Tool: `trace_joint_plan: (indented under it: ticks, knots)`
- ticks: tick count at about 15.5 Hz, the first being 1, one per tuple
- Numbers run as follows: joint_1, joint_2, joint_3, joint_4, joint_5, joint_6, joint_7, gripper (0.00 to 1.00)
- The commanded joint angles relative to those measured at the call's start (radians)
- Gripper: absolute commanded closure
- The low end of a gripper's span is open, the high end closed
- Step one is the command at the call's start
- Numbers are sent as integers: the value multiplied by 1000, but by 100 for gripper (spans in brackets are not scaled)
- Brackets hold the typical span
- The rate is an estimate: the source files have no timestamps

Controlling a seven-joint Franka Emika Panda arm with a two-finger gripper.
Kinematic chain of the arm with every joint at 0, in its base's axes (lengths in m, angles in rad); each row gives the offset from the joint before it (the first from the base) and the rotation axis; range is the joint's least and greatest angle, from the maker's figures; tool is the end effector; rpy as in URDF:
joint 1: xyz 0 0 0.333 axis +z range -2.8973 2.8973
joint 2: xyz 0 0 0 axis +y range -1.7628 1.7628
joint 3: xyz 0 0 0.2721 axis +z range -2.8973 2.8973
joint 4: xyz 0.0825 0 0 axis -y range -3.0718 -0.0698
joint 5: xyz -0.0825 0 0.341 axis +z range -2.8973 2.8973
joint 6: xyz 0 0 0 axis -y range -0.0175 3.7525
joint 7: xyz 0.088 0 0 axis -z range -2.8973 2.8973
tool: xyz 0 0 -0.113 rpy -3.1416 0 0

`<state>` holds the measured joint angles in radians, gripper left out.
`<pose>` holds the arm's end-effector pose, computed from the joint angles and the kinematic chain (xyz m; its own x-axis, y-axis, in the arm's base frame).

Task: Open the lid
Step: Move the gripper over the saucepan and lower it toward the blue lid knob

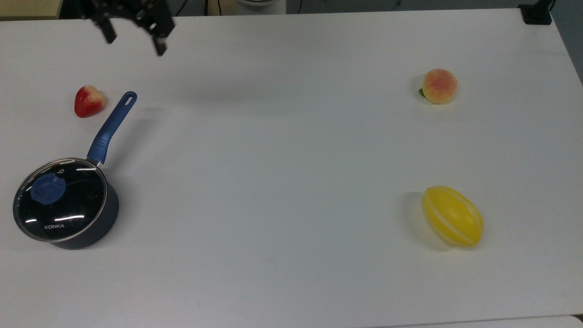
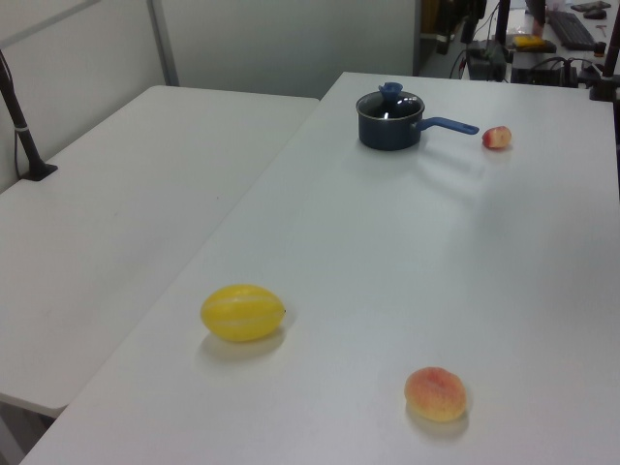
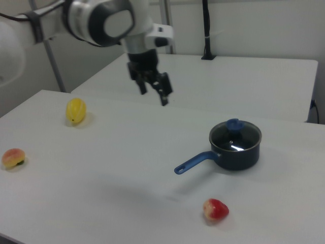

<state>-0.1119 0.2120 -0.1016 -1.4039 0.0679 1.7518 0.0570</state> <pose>0.5739 -0.1117 0.5493 0.9530 -0.2721 0.1335 -0.2671 -0.9621 -0.0542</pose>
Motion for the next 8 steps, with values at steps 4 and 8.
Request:
trace_joint_plan:
  ticks: [4, 8]
  knots:
    - [-51, 173, -15, 117, -69, 193, 153, 0]
    - [-68, 231, -13, 114, -117, 317, 205, 0]
